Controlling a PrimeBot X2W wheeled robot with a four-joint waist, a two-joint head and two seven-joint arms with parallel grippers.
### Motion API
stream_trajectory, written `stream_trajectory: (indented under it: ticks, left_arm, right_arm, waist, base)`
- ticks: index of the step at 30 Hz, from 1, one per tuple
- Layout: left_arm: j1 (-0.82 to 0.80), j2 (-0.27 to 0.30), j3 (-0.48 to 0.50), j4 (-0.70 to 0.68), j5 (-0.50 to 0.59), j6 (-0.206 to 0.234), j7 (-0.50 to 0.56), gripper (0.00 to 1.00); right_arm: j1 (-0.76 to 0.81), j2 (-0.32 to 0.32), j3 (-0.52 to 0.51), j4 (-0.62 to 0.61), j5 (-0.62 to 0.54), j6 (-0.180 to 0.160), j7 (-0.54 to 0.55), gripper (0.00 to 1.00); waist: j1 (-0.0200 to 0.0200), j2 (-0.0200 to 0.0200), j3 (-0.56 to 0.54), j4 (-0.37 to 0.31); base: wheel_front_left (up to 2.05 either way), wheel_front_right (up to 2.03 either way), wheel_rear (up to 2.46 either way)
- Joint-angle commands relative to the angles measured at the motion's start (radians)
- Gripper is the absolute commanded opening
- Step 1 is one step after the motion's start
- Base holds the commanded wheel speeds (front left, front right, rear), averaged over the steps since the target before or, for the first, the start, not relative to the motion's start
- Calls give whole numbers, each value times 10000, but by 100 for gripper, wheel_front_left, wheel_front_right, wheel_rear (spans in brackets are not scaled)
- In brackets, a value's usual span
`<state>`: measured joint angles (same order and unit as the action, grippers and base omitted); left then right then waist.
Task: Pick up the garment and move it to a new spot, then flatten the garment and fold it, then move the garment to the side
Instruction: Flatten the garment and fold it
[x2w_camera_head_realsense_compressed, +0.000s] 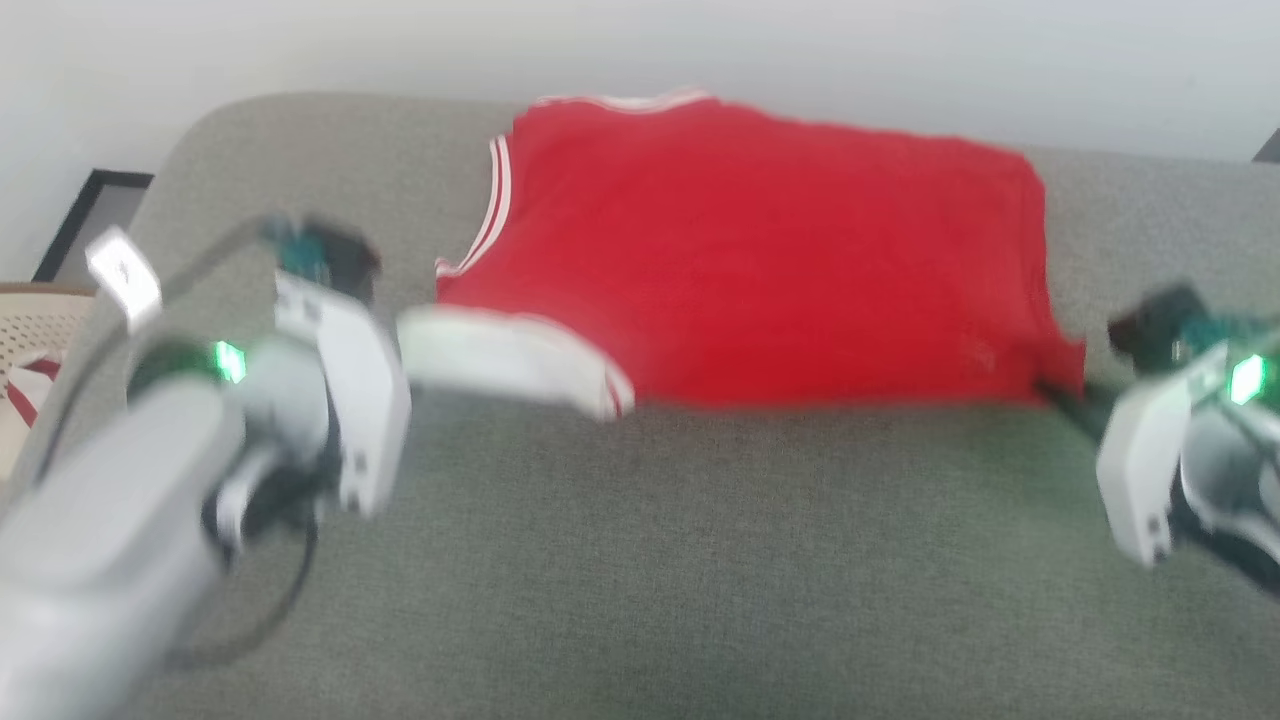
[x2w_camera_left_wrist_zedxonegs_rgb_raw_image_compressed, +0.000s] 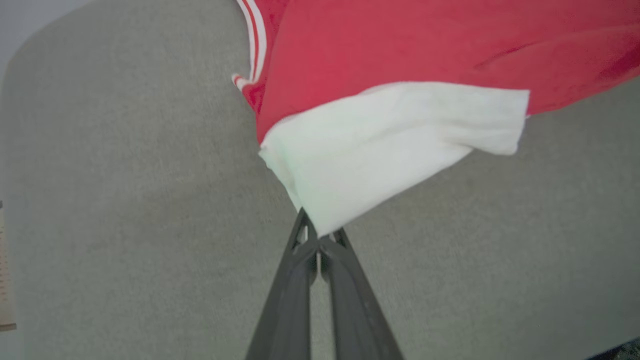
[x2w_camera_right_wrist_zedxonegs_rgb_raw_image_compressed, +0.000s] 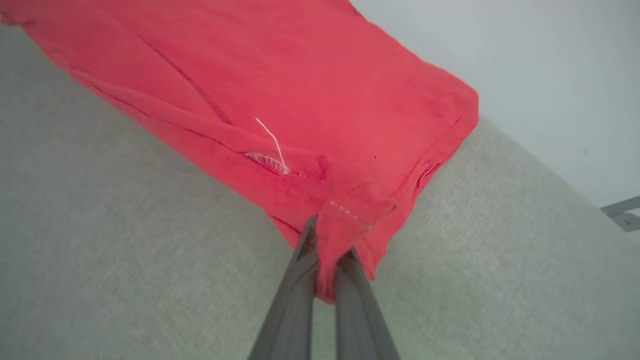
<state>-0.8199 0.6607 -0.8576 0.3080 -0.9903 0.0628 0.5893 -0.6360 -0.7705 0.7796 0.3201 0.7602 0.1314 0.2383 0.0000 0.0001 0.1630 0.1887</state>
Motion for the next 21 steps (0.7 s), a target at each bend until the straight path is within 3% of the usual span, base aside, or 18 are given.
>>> stream_trajectory:
  ticks: [1,6,10,16,21]
  left_arm:
    - [550,277,10,-798,-188,438,225,0]
    - [2440,1374,-64,-3712,-650,2099,799,0]
    - [3584,1917,-127,-5082,-1063,3071,1003,0]
    - [4652,2562,-222,-6449,-1340,4094,1223,0]
    - [4369,2888,136,-7069,-997,4359,895,0]
  right_arm:
    - [451,-216,-16,-328,201,-14,87,0]
    - [1880,-980,-96,-1498,737,-14,301,0]
    - [2892,-1466,-109,-2213,1275,-14,579,0]
    - [4073,-2048,-247,-3096,1946,-14,1165,0]
    - [4201,-1971,-1089,-3145,1799,-14,843,0]
  waist:
    - [0,-1,-139,1]
    - [0,-1,-254,-41]
    - [0,-1,-317,-101]
    - [0,-1,-270,-264]
    - [0,-1,-72,-379]
  base:
    - [0,0,0]
    - [0,0,0]
    - [0,0,0]
    - [0,0,0]
    - [0,0,0]
